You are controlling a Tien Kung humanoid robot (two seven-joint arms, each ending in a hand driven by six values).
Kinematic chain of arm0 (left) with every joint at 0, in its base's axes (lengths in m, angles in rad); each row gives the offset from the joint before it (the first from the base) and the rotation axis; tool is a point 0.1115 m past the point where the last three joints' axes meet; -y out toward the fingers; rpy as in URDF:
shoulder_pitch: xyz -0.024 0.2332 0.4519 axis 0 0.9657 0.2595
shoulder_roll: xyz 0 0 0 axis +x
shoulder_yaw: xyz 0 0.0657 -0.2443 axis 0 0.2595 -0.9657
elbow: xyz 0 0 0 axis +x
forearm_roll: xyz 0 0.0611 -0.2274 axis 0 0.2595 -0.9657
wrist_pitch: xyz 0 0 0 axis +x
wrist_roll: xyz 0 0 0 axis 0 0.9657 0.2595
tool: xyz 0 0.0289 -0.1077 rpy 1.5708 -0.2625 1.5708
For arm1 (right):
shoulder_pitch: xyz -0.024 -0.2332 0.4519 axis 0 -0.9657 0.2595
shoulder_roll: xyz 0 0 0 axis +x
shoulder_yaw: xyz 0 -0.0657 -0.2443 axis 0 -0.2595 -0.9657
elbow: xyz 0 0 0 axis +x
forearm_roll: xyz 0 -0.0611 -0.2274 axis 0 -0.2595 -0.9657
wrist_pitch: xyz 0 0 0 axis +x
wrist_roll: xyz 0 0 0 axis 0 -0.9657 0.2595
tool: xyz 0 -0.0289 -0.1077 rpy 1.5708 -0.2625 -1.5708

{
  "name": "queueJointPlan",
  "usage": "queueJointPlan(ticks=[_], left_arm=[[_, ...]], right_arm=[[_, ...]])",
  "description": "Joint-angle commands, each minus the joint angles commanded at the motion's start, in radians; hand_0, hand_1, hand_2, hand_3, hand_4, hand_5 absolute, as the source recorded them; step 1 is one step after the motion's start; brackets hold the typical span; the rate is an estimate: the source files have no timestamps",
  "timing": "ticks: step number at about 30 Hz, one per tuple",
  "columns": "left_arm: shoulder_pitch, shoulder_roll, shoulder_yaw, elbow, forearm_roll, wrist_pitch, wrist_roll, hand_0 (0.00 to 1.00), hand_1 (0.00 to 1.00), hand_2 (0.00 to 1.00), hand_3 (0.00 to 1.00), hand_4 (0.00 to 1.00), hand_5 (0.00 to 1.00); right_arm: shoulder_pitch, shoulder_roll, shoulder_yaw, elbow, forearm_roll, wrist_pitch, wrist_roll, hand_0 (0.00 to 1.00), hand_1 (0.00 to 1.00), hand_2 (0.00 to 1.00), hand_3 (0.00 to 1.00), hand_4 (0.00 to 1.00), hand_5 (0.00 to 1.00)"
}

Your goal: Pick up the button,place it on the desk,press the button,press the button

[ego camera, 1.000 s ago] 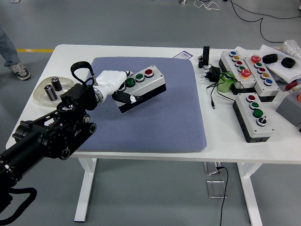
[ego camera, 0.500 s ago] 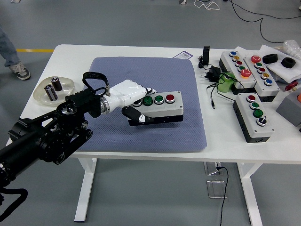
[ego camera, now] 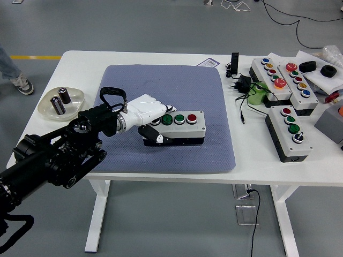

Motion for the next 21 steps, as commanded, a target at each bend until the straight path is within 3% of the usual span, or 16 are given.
queueJointPlan(ticks=[3,4,9,10,15,16,21], left_arm=[[0.007,-0.002,-0.002,0.000,0.000,-0.014,0.012,0.438,0.473,0.520,0.697,0.547,0.002],[0.009,-0.003,-0.003,-0.001,0.000,-0.019,0.015,0.634,0.739,0.854,0.805,0.468,0.002],[0.016,-0.004,-0.011,0.000,-0.003,-0.039,0.022,0.634,0.739,0.854,0.805,0.468,0.002],[0.017,-0.004,-0.014,-0.002,-0.004,-0.039,0.024,0.824,0.894,0.984,0.979,0.793,0.002],[0.024,-0.001,-0.034,-0.018,-0.013,-0.028,0.027,0.824,0.894,0.984,0.979,0.793,0.002],[0.024,-0.001,-0.036,-0.020,-0.014,-0.026,0.026,0.910,0.959,0.998,0.998,0.998,0.278],[0.031,0.008,-0.061,-0.051,-0.016,-0.028,0.027,0.910,0.959,0.998,0.998,0.998,0.278]], right_arm=[[-0.002,0.000,0.000,0.000,0.003,-0.001,0.000,0.630,0.549,0.582,0.635,0.221,0.263],[-0.003,0.000,-0.001,0.000,0.003,-0.001,0.000,0.629,0.549,0.582,0.636,0.221,0.263],[-0.004,0.000,-0.004,0.000,0.006,-0.001,0.000,0.629,0.549,0.582,0.636,0.221,0.263],[-0.004,0.000,-0.004,0.000,0.006,-0.001,0.000,0.629,0.549,0.582,0.635,0.222,0.263],[-0.004,0.000,-0.009,0.000,0.010,-0.001,0.000,0.629,0.549,0.582,0.635,0.222,0.263],[-0.004,0.000,-0.009,0.000,0.010,-0.001,0.000,0.629,0.549,0.582,0.636,0.221,0.263],[-0.004,0.000,-0.009,0.000,0.009,-0.002,0.000,0.629,0.549,0.582,0.636,0.221,0.263]])
